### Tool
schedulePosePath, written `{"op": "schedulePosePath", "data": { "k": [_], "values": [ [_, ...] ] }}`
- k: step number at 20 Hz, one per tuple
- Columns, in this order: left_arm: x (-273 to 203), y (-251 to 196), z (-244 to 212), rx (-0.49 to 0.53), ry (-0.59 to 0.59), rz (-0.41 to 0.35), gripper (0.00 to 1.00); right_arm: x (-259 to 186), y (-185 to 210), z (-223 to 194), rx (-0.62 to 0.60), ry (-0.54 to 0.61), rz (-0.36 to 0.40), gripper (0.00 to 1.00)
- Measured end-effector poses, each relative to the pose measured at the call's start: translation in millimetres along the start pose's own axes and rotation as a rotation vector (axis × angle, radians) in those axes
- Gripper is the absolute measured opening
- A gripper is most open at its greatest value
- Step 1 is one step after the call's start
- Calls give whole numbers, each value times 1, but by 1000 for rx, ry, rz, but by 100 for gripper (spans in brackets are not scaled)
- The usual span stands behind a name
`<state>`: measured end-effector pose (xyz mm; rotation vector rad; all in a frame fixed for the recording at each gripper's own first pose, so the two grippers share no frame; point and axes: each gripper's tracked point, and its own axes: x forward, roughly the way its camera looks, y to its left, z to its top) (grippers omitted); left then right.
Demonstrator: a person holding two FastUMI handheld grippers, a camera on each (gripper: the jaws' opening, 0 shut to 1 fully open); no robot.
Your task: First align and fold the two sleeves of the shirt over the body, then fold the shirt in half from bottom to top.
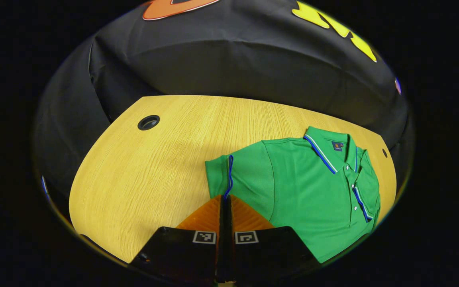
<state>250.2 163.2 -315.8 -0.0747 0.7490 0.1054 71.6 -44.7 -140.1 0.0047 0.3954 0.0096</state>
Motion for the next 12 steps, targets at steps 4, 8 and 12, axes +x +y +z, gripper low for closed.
{"op": "schedulePosePath", "data": {
  "k": [4, 8, 12],
  "values": [
    [-8, 1, 10, 27, -21, 49, 3, 0, -5, 2, -4, -13, 1, 95],
    [-16, -12, 21, 59, -41, 46, 4, 1, -13, 2, 36, -15, -7, 94],
    [-27, -41, 30, 86, -70, 8, 3, 4, -16, -2, 64, -5, 0, 95]
  ]
}}
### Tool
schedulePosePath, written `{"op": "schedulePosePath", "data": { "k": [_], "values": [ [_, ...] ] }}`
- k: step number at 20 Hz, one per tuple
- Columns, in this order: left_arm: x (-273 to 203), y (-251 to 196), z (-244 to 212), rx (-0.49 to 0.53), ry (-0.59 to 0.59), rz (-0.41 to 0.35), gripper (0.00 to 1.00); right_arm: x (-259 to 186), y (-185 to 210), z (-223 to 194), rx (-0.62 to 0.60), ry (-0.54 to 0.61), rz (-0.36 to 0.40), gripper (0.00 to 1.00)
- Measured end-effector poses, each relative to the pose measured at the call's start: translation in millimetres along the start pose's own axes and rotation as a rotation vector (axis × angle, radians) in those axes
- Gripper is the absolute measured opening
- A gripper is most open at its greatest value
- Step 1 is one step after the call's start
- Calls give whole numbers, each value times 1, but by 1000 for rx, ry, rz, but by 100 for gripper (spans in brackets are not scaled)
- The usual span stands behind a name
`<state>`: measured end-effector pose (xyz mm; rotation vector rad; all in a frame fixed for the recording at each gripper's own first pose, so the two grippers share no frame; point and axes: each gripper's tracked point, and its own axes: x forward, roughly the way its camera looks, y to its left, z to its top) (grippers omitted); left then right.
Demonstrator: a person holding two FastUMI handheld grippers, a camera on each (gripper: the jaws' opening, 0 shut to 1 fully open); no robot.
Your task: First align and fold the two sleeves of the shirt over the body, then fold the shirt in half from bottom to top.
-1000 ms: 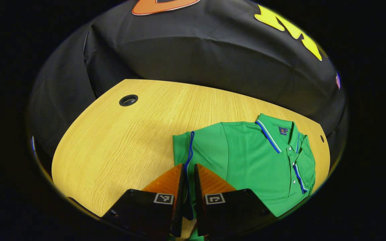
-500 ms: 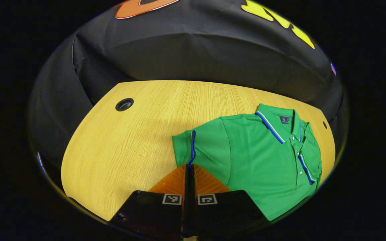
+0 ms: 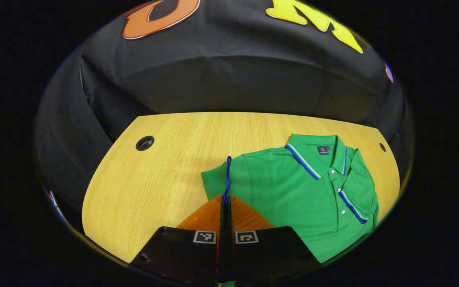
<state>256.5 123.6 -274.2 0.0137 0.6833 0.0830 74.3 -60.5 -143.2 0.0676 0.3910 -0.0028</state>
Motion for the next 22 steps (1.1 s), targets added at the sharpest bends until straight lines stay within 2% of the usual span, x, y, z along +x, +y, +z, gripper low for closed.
{"op": "schedulePosePath", "data": {
  "k": [2, 8, 12, 17, 22],
  "values": [
    [-4, -18, 9, 21, -21, -29, 4, 2, -3, -1, 1, 3, -1, 93],
    [-7, -62, 17, 92, -37, -71, 3, 0, -12, -6, -11, 12, -12, 95],
    [-5, -87, 11, 126, -27, -92, 4, -1, -21, -12, -7, 23, -28, 94],
    [-6, -116, 0, 227, -29, -121, 3, 1, -31, -19, 1, 43, -40, 95],
    [-4, -134, -19, 260, 5, -141, 3, 4, -32, -24, -11, 55, -38, 95]
  ]
}}
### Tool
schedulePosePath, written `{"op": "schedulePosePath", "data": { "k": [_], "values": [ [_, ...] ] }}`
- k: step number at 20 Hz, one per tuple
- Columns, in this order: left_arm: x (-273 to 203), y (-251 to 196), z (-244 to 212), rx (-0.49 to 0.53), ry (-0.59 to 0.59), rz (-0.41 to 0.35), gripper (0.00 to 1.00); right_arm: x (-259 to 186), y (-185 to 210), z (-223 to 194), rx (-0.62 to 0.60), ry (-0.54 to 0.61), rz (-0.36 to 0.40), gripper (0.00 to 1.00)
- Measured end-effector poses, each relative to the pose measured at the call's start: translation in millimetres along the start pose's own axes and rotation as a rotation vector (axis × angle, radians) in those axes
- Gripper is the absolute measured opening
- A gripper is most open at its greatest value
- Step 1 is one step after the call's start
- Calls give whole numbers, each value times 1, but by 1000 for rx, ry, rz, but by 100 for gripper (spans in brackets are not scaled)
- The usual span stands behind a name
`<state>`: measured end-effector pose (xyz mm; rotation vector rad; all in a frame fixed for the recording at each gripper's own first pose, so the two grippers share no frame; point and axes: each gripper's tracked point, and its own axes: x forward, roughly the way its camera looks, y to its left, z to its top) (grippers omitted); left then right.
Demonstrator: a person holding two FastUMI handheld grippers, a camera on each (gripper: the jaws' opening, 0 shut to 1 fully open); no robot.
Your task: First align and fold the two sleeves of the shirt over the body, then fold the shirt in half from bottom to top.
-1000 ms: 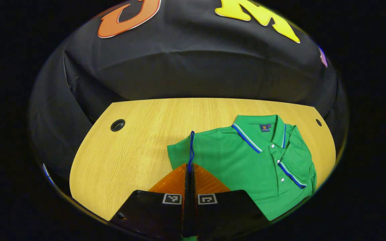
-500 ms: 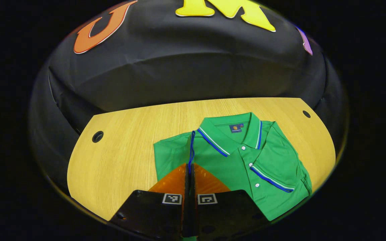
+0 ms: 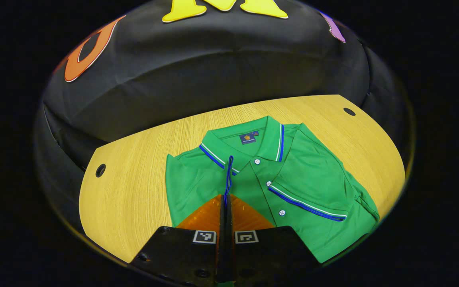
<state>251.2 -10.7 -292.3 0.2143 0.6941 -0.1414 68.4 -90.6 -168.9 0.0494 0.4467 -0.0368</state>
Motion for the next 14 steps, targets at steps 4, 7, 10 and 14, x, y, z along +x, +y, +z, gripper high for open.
{"op": "schedulePosePath", "data": {
  "k": [4, 7, 10, 14],
  "values": [
    [4, -3, -7, 16, 23, 4, 4, 3, -1, -4, -10, 10, 4, 95],
    [2, -12, -9, 6, 36, -42, 7, 6, -2, -4, -11, 14, 5, 95],
    [-3, -21, -7, -27, 19, -99, 31, 9, -3, -2, -15, 11, 9, 95],
    [-27, -9, 6, -45, -27, -93, 80, 13, 4, 13, -23, -17, 28, 94]
  ]
}}
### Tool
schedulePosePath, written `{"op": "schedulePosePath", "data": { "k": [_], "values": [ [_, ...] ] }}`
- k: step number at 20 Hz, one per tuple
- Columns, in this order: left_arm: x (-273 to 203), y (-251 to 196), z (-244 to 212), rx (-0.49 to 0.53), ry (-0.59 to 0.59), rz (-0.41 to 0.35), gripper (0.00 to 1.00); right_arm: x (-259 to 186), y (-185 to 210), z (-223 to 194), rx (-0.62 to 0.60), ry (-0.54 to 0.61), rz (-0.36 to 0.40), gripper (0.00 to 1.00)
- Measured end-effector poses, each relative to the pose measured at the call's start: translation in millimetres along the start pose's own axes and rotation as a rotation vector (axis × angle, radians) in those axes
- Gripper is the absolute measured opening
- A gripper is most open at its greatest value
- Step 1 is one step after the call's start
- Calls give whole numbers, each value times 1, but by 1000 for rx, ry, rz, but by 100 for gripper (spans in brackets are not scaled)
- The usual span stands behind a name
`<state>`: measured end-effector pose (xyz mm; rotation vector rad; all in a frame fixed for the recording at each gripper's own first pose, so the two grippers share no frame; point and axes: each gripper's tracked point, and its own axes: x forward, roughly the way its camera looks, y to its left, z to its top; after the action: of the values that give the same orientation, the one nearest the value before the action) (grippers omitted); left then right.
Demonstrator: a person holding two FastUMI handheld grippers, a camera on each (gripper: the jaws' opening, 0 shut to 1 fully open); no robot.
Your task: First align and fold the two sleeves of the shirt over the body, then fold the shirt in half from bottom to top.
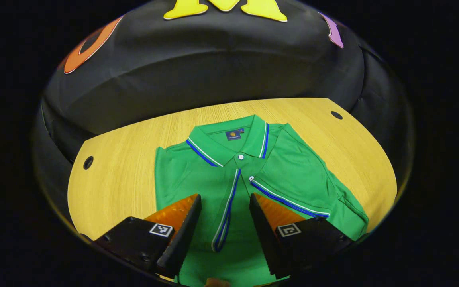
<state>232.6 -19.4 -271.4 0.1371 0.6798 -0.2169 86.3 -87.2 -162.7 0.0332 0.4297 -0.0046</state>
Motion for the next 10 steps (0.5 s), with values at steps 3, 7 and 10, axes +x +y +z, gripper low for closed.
{"op": "schedulePosePath", "data": {
  "k": [3, 7, 10],
  "values": [
    [-33, 21, 30, 22, -99, 37, 93, 5, 11, 22, 10, -47, 18, 95],
    [-94, 54, 60, -6, -198, 67, 98, 6, 31, 48, -2, -106, 29, 93],
    [-141, 76, 70, -24, -269, 90, 98, 1, 51, 63, -21, -165, 32, 93]
  ]
}}
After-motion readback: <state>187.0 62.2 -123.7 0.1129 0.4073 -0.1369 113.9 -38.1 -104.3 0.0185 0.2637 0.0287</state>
